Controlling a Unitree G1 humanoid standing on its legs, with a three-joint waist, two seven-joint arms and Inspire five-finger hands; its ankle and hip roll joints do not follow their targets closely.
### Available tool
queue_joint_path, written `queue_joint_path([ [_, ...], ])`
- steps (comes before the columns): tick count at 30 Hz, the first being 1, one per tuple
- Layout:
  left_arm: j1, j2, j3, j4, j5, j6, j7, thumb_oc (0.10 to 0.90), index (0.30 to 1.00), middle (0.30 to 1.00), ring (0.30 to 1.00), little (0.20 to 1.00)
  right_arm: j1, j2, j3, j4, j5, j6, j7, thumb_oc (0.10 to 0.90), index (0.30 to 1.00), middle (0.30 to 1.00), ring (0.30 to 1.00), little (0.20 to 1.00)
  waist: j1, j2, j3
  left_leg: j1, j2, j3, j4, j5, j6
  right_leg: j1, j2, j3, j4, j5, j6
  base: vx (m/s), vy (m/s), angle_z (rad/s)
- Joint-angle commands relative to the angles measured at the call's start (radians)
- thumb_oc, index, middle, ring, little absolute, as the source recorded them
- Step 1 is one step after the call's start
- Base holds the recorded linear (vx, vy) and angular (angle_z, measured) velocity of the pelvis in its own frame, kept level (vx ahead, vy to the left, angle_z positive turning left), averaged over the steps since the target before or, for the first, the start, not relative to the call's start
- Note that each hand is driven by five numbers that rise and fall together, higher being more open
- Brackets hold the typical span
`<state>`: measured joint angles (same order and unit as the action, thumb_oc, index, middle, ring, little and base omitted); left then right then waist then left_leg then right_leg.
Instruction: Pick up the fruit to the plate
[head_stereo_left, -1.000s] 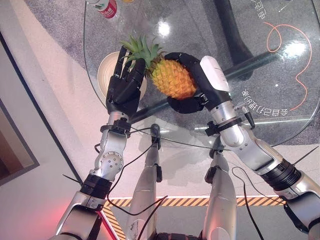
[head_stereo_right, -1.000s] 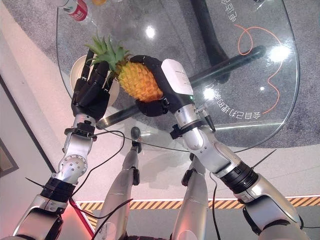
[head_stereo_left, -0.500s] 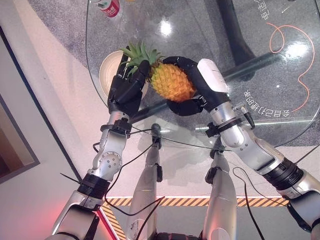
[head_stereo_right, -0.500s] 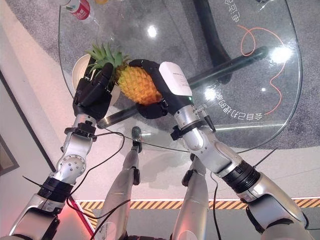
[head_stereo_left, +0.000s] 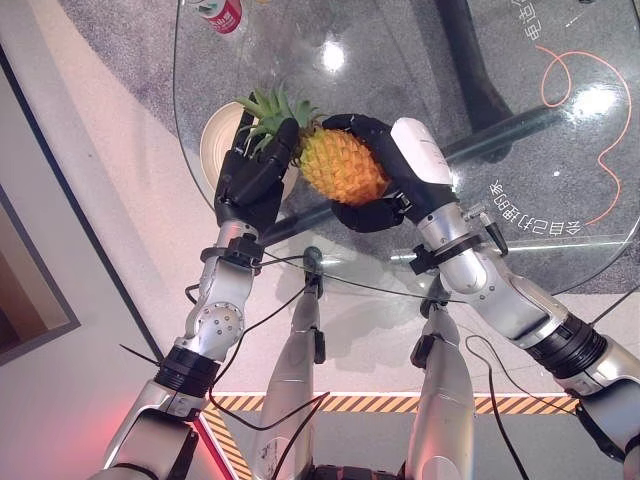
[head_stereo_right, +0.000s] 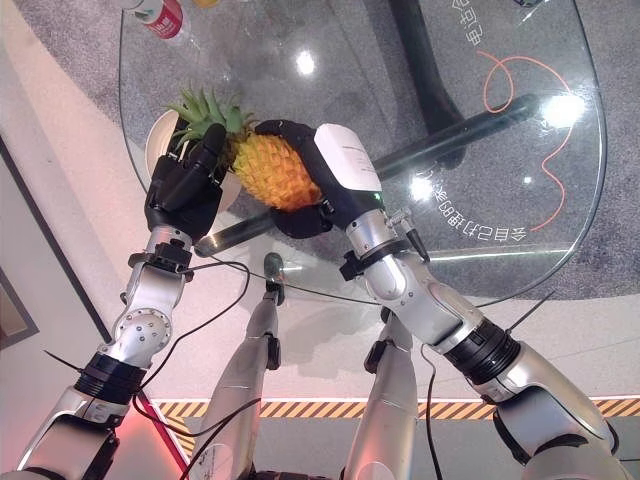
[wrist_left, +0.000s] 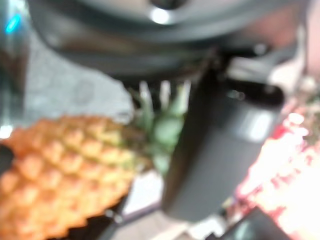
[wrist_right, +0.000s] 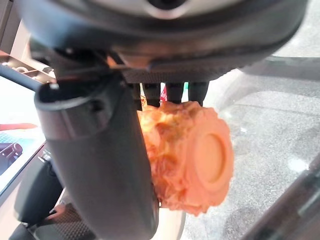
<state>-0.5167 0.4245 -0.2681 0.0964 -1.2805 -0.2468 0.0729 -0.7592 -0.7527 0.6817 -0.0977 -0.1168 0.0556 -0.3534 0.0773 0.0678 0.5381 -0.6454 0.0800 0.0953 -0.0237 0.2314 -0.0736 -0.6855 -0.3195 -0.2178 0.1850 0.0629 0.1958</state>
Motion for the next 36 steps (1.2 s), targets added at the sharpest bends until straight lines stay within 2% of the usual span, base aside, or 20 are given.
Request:
queue_joint_path([
  [1,-0.088,0.039,-0.038,-0.171,0.054,-0.048,-0.060,0.174,0.364,0.364,0.364,0.274,-0.175,-0.021,0.048,-0.248,0.003,-0.112,0.003,0.100,0.300,0.300,0.300,0.200,0.000,0.016,-0.018,0.042,0.049,-0.021,0.048,-0.064,-0.050,0.038,-0.042,-0.037,-0.077,0.127,0.044,0.00,0.000,0.00],
  [2,-0.086,0.042,-0.041,-0.176,0.055,-0.055,-0.069,0.100,0.300,0.300,0.300,0.200,-0.171,-0.021,0.050,-0.247,0.003,-0.113,0.004,0.100,0.300,0.300,0.300,0.200,0.002,0.016,-0.018,0.050,0.050,-0.020,0.046,-0.068,-0.051,0.045,-0.041,-0.038,-0.076,0.122,0.044,0.00,0.000,0.00],
  [6,-0.091,0.050,-0.043,-0.178,0.077,-0.074,-0.079,0.100,0.300,0.300,0.300,0.200,-0.171,-0.022,0.054,-0.244,0.004,-0.116,-0.002,0.100,0.300,0.300,0.300,0.200,0.002,0.013,-0.018,0.050,0.051,-0.021,0.049,-0.069,-0.051,0.048,-0.042,-0.041,-0.076,0.122,0.044,0.00,0.000,0.00],
  [17,-0.096,0.051,-0.046,-0.178,0.053,-0.068,-0.119,0.100,0.300,0.300,0.300,0.200,-0.165,-0.020,0.042,-0.242,0.001,-0.128,0.000,0.100,0.300,0.300,0.300,0.200,-0.002,0.009,-0.018,0.049,0.052,-0.025,0.053,-0.072,-0.050,0.044,-0.039,-0.037,-0.070,0.119,0.042,0.00,0.000,0.00],
  [35,-0.093,0.045,-0.039,-0.182,0.032,-0.074,-0.139,0.100,0.300,0.300,0.300,0.200,-0.160,-0.022,0.028,-0.241,-0.008,-0.112,-0.020,0.100,0.300,0.300,0.300,0.200,-0.004,0.009,-0.018,0.042,0.049,-0.023,0.050,-0.066,-0.048,0.039,-0.041,-0.035,-0.078,0.128,0.042,0.00,0.000,0.00],
  [36,-0.094,0.044,-0.039,-0.180,0.031,-0.079,-0.138,0.100,0.300,0.300,0.300,0.200,-0.161,-0.020,0.029,-0.237,-0.005,-0.111,-0.026,0.152,0.345,0.345,0.345,0.252,-0.004,0.010,-0.018,0.042,0.048,-0.023,0.049,-0.066,-0.047,0.040,-0.040,-0.035,-0.080,0.128,0.042,0.00,0.000,0.00],
])
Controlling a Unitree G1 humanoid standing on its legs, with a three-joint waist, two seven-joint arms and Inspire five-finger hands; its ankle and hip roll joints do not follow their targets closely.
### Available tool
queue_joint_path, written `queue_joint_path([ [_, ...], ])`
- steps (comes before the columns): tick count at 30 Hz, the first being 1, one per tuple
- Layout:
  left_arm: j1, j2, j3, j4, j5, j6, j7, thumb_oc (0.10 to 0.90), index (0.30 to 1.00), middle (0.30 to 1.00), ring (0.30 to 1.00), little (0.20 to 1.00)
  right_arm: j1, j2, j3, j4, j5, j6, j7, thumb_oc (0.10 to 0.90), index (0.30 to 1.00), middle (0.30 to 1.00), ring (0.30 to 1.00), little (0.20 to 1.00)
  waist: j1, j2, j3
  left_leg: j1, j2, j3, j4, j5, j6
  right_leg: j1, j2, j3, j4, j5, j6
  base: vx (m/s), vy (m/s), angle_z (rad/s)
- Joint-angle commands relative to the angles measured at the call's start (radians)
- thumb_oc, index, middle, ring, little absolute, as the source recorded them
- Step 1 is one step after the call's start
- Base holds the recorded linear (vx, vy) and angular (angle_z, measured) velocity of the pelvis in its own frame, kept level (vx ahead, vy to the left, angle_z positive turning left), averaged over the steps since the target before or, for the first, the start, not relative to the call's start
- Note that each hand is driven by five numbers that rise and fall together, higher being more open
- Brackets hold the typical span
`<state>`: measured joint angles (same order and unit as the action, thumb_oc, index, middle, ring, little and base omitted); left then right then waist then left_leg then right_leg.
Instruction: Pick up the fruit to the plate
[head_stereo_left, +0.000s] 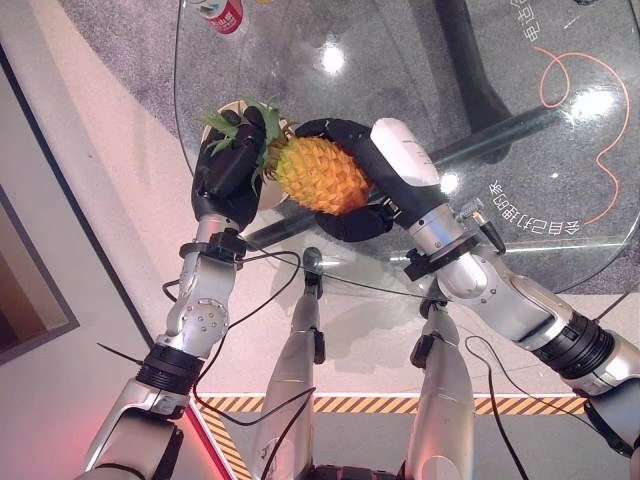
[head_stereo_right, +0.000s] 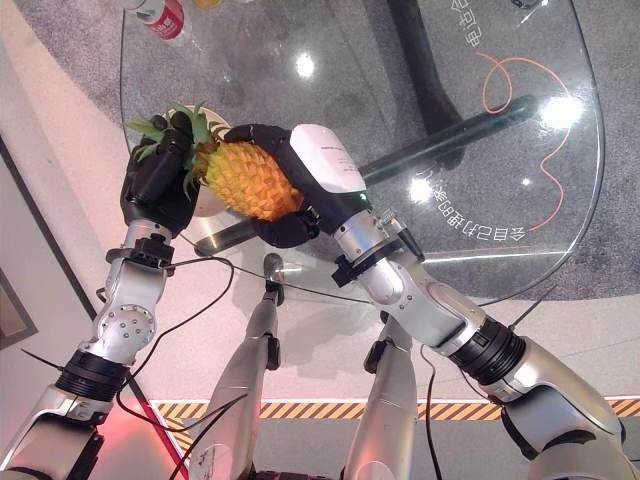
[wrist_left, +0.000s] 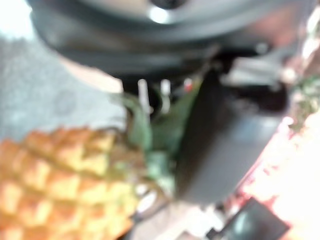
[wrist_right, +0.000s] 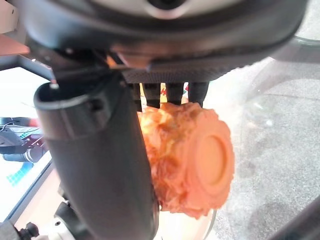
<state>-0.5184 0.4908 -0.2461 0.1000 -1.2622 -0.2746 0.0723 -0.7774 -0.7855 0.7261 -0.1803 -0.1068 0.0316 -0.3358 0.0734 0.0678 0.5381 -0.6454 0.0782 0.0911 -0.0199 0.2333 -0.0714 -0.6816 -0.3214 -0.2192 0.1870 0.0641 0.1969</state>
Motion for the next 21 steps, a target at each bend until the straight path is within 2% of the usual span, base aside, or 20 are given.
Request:
queue_joint_path([
  [1,-0.087,-0.023,-0.063,-0.185,0.009,-0.059,-0.135,0.100,0.300,0.300,0.300,0.200,-0.134,0.016,-0.017,-0.154,-0.020,-0.084,-0.054,0.698,0.813,0.813,0.813,0.798,0.000,0.011,-0.018,0.048,0.052,-0.019,0.047,-0.073,-0.051,0.040,-0.038,-0.033,-0.078,0.121,0.041,0.00,0.000,0.00],
  [2,-0.085,-0.026,-0.061,-0.186,0.010,-0.066,-0.132,0.100,0.300,0.300,0.300,0.200,-0.129,0.018,-0.021,-0.152,-0.020,-0.082,-0.058,0.800,0.900,0.900,0.900,0.900,-0.001,0.011,-0.018,0.048,0.052,-0.019,0.047,-0.074,-0.051,0.040,-0.038,-0.032,-0.078,0.121,0.041,0.00,0.000,0.00],
  [21,-0.076,-0.057,-0.034,-0.185,0.045,-0.114,-0.097,0.100,0.300,0.300,0.300,0.200,-0.061,0.055,-0.091,-0.124,0.016,-0.070,-0.143,0.800,0.900,0.900,0.900,0.900,-0.010,0.009,-0.018,0.050,0.052,-0.015,0.040,-0.073,-0.049,0.036,-0.034,-0.025,-0.081,0.122,0.040,0.00,0.000,0.00],
])
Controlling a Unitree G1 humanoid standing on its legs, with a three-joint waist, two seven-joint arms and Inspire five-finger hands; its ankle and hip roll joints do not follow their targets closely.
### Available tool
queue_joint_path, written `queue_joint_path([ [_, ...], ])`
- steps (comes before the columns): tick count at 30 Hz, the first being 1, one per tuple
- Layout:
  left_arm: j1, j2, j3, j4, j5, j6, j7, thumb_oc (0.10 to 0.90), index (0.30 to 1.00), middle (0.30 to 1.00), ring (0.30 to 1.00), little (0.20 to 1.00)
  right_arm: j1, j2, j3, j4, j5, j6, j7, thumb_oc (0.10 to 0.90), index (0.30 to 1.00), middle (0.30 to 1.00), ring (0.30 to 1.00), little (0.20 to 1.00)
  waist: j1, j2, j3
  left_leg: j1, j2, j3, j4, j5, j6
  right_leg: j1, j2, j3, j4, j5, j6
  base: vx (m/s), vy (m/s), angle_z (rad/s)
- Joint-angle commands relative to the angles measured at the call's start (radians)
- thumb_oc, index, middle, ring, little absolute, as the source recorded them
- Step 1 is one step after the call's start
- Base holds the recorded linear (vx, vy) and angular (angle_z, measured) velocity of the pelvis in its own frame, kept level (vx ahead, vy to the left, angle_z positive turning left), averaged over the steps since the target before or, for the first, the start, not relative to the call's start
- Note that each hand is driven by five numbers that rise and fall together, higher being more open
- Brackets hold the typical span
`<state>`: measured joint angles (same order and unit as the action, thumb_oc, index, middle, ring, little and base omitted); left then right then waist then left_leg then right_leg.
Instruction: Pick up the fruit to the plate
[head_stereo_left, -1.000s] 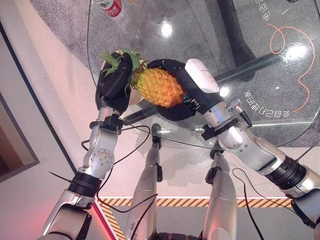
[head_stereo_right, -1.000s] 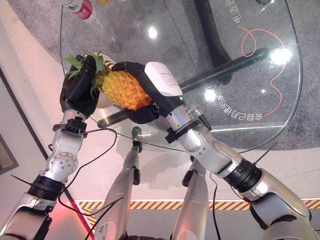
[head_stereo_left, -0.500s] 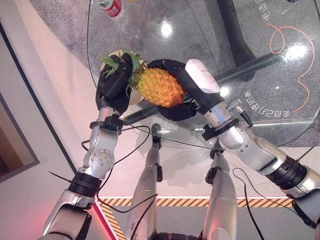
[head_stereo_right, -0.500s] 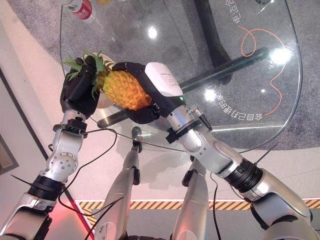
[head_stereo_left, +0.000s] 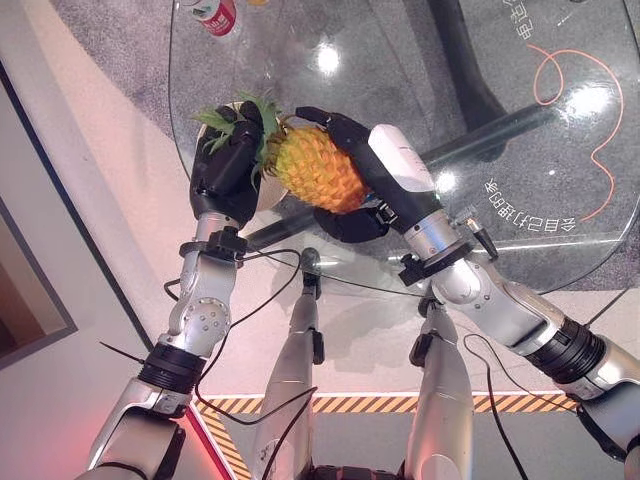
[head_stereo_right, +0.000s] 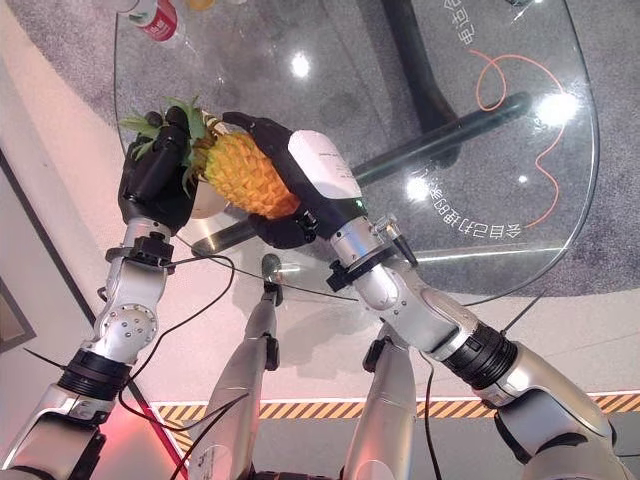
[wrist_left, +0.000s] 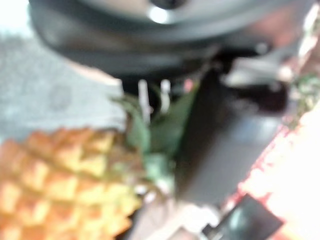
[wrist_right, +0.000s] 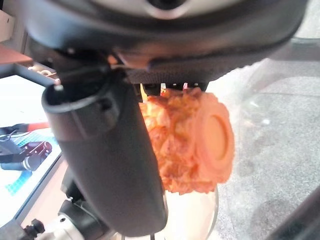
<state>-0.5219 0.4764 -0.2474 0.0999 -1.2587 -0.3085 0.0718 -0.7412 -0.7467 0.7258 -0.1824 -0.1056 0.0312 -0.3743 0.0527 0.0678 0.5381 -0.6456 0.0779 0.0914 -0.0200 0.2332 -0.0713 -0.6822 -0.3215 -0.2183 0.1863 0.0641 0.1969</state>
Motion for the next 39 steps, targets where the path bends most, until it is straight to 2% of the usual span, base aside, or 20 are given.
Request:
queue_joint_path([
  [1,-0.074,-0.041,-0.027,-0.186,0.051,-0.083,-0.089,0.100,0.300,0.300,0.300,0.200,-0.094,0.018,-0.097,-0.120,0.012,-0.071,-0.109,0.800,0.900,0.900,0.900,0.900,0.010,0.008,-0.018,0.044,0.051,-0.015,0.040,-0.068,-0.048,0.032,-0.034,-0.026,-0.083,0.127,0.038,0.00,0.000,0.00],
  [7,-0.063,-0.040,-0.014,-0.189,0.177,-0.110,-0.007,0.100,0.300,0.300,0.300,0.200,-0.072,0.027,-0.119,-0.131,0.001,-0.064,-0.112,0.800,0.900,0.900,0.900,0.900,0.011,0.011,-0.018,0.051,0.051,-0.014,0.037,-0.071,-0.048,0.036,-0.033,-0.025,-0.079,0.120,0.039,0.00,0.000,0.00],
  [14,-0.063,-0.036,0.007,-0.178,0.247,-0.119,0.025,0.100,0.300,0.300,0.300,0.200,-0.067,0.031,-0.133,-0.128,-0.009,-0.066,-0.125,0.800,0.900,0.900,0.900,0.900,0.013,0.013,-0.018,0.050,0.053,-0.014,0.036,-0.067,-0.048,0.035,-0.036,-0.025,-0.080,0.123,0.038,0.00,0.000,0.00],
  [39,-0.062,-0.053,0.050,-0.141,0.297,-0.124,0.148,0.100,0.300,0.300,0.300,0.200,-0.081,0.048,-0.147,-0.126,-0.015,-0.090,-0.127,0.800,0.900,0.900,0.900,0.900,0.016,0.006,-0.018,0.054,0.054,-0.016,0.037,-0.067,-0.051,0.039,-0.034,-0.025,-0.079,0.120,0.038,0.00,0.000,0.00],
])
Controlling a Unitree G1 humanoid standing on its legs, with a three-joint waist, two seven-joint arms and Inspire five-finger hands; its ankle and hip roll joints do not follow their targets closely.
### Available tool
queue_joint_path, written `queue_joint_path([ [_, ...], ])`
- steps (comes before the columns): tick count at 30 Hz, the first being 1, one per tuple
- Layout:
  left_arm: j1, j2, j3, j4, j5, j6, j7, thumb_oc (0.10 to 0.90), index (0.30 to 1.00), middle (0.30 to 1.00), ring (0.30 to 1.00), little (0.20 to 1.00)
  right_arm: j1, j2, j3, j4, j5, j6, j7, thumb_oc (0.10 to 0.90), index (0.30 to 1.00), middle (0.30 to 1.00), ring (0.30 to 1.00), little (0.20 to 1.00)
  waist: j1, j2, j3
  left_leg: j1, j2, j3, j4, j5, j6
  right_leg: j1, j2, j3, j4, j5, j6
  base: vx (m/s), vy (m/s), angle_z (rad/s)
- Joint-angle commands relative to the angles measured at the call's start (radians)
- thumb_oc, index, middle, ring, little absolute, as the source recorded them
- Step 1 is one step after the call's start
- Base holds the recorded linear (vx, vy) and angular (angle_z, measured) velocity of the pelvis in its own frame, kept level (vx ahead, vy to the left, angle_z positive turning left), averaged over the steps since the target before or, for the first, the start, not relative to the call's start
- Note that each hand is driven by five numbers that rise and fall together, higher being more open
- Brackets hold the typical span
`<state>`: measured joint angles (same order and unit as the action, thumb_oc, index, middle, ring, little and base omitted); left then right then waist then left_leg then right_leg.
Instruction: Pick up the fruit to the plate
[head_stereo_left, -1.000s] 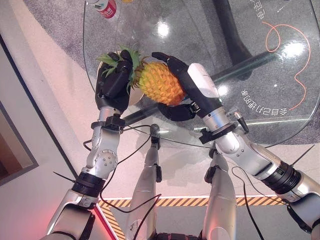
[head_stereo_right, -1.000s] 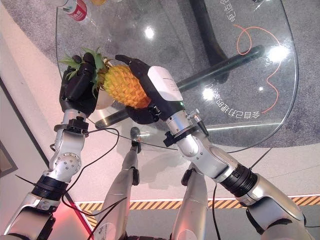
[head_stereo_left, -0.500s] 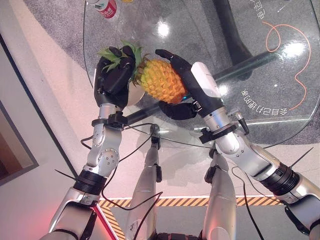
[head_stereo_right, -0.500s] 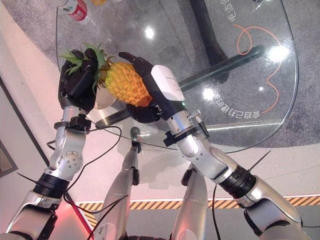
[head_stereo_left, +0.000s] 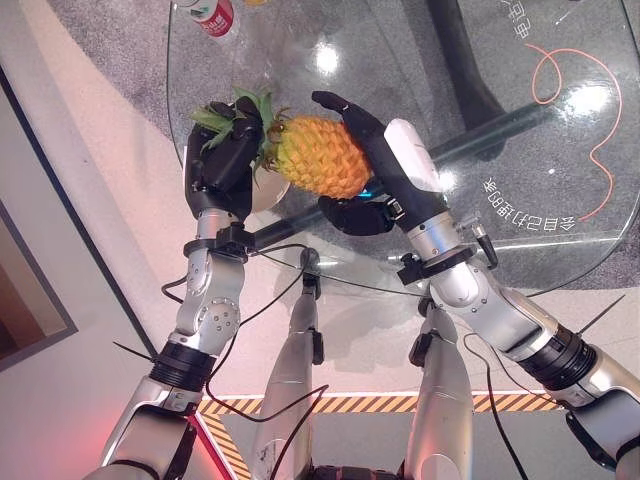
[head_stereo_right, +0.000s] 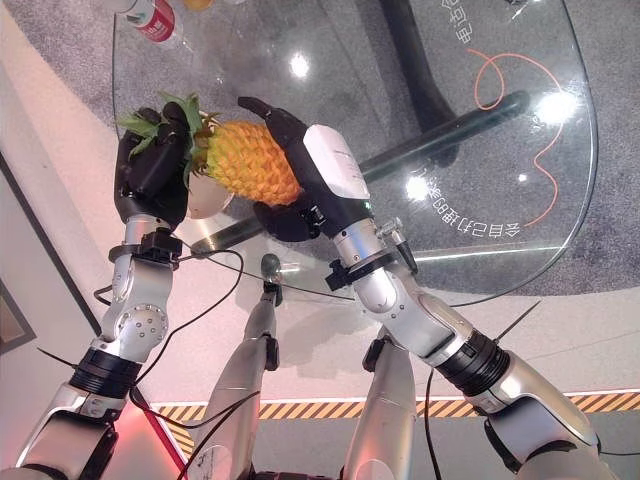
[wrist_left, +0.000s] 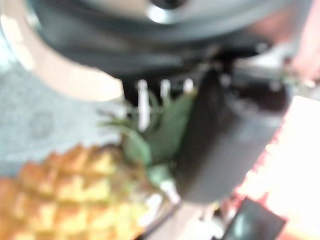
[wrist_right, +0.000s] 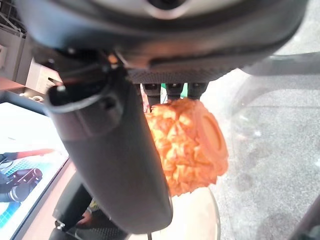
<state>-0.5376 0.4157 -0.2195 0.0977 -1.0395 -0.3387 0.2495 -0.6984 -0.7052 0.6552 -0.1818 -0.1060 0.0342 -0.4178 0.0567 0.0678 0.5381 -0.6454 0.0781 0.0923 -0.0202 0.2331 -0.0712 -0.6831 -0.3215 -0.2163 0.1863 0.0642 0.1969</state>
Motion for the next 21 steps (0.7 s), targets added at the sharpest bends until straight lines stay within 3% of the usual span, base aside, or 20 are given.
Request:
queue_joint_path([
  [1,-0.046,0.006,0.024,-0.139,0.079,-0.091,-0.028,0.100,0.300,0.300,0.300,0.200,-0.124,0.008,-0.078,-0.127,-0.015,-0.097,-0.079,0.800,0.900,0.900,0.900,0.900,0.013,0.006,-0.018,0.054,0.054,-0.016,0.036,-0.066,-0.051,0.041,-0.034,-0.027,-0.079,0.119,0.038,0.00,0.000,0.00],
  [21,-0.039,-0.027,0.059,-0.132,0.076,-0.134,0.063,0.100,0.300,0.300,0.300,0.200,-0.132,0.028,-0.072,-0.125,-0.027,-0.084,-0.059,0.800,0.900,0.900,0.900,0.900,0.019,0.009,-0.018,0.057,0.055,-0.014,0.030,-0.062,-0.054,0.045,-0.036,-0.033,-0.078,0.116,0.038,0.00,0.000,0.00],
])
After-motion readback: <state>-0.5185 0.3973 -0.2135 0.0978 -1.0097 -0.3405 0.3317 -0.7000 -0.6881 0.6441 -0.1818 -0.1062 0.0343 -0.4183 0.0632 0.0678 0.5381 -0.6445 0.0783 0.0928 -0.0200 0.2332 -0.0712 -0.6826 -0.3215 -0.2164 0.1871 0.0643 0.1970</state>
